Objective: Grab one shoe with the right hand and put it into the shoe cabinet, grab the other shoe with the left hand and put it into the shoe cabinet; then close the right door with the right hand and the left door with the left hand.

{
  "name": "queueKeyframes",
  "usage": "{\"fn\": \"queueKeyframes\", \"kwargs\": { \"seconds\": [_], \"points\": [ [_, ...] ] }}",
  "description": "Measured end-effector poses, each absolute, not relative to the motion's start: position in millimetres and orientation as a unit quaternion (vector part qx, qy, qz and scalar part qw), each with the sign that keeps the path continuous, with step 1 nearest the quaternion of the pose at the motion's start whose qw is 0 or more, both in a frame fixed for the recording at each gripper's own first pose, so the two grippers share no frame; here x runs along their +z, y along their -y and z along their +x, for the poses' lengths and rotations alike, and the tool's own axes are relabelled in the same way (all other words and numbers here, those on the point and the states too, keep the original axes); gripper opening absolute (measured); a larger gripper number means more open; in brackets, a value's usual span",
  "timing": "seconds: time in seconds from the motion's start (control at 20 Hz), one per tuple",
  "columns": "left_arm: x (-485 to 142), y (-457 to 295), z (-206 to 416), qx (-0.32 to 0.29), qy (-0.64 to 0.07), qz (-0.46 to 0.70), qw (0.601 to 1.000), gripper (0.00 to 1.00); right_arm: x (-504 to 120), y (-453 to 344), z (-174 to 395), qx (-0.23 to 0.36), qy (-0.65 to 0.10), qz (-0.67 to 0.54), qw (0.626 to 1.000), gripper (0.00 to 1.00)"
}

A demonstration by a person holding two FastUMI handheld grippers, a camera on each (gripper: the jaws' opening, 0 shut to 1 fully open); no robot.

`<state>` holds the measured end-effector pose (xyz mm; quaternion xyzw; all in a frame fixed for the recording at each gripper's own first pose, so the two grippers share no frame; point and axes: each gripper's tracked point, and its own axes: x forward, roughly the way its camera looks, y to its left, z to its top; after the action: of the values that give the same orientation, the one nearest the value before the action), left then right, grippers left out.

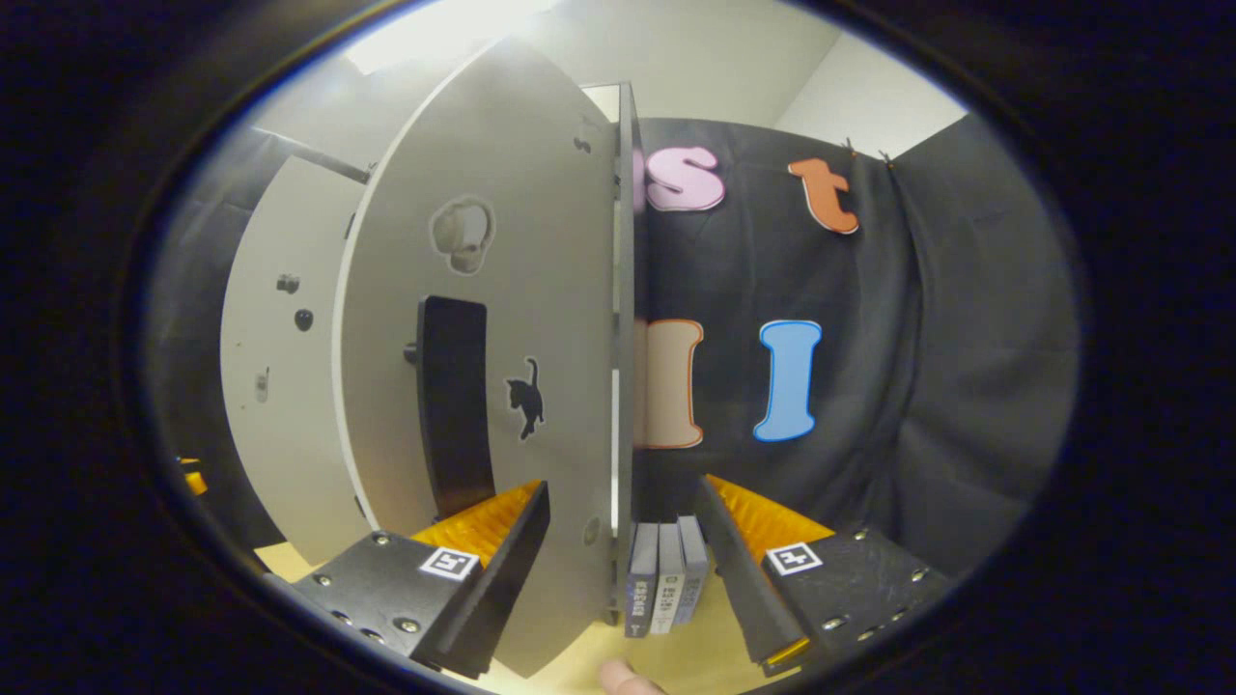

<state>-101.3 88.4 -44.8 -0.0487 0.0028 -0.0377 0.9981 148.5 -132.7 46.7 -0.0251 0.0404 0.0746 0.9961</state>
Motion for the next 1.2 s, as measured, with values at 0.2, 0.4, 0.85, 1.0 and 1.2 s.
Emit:
{"fn": "queueKeyframes", "kwargs": {
  "seconds": [0.2, 0.4, 0.85, 1.0, 1.2],
  "points": [
    [-45.2, -92.9, -103.8, -0.04, -0.001, -0.045, 0.998, 0.96, 49.1, 92.2, 151.6, 0.065, -0.026, -0.038, 0.997, 0.93],
    [-46.8, -94.9, -102.0, -0.044, -0.002, -0.044, 0.998, 0.96, 27.7, 26.5, 160.4, 0.113, -0.056, -0.018, 0.992, 0.92],
    [-46.5, -159.4, -86.4, 0.002, -0.006, -0.038, 0.999, 0.96, 18.5, 21.9, 125.2, 0.093, -0.019, -0.005, 0.996, 0.98],
    [-51.4, -199.0, -79.8, 0.041, -0.018, -0.042, 0.998, 0.96, 17.6, 14.7, 100.9, 0.109, -0.009, 0.012, 0.994, 0.99],
    [-34.9, -257.4, -51.4, 0.087, -0.018, -0.036, 0.995, 0.93, 12.5, 15.7, 77.0, 0.093, -0.008, 0.021, 0.995, 0.98]
  ]
}}
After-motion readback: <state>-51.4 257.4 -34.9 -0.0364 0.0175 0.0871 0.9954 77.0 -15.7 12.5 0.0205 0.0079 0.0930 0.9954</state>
